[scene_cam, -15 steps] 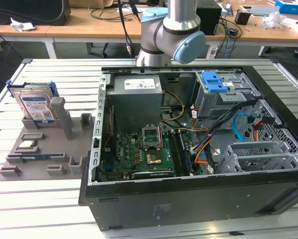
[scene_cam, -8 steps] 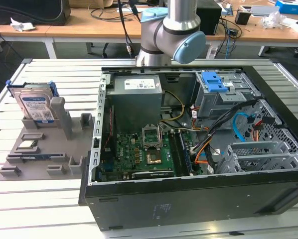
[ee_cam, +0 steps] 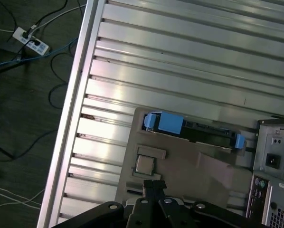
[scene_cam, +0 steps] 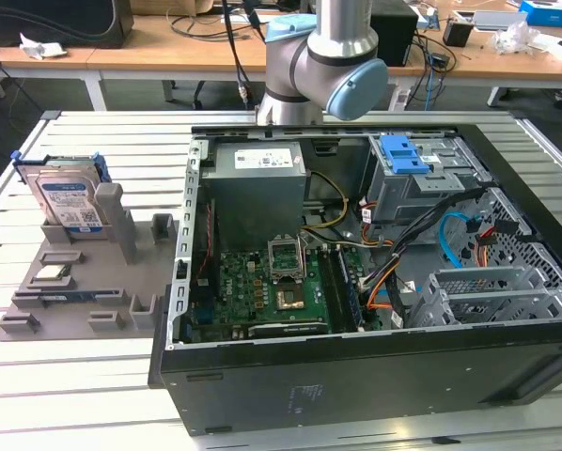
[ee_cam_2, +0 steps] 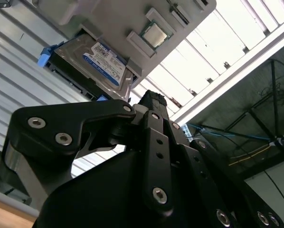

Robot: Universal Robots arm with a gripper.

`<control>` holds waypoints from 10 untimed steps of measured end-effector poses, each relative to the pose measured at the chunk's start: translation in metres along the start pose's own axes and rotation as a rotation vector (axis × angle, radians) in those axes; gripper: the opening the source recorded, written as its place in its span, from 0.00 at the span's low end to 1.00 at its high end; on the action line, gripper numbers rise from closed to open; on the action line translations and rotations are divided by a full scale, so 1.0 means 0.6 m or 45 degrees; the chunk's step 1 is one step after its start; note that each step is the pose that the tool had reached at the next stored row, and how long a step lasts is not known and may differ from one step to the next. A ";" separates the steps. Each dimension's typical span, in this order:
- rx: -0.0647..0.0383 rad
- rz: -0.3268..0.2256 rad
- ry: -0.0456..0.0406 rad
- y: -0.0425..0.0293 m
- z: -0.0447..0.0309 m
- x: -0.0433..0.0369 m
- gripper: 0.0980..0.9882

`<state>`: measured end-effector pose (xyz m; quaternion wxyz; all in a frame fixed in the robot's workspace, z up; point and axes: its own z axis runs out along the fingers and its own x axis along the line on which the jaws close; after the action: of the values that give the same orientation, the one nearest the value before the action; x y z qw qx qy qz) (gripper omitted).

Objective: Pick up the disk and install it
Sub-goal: 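Pick up the disk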

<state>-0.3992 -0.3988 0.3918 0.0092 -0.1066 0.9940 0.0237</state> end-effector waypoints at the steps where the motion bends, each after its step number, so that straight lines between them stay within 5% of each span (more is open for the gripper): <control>1: 0.000 -0.018 0.001 0.000 0.000 0.000 0.01; 10: -0.003 -0.135 0.006 0.000 0.000 0.000 0.01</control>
<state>-0.3992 -0.3988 0.3918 0.0079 -0.1591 0.9869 0.0241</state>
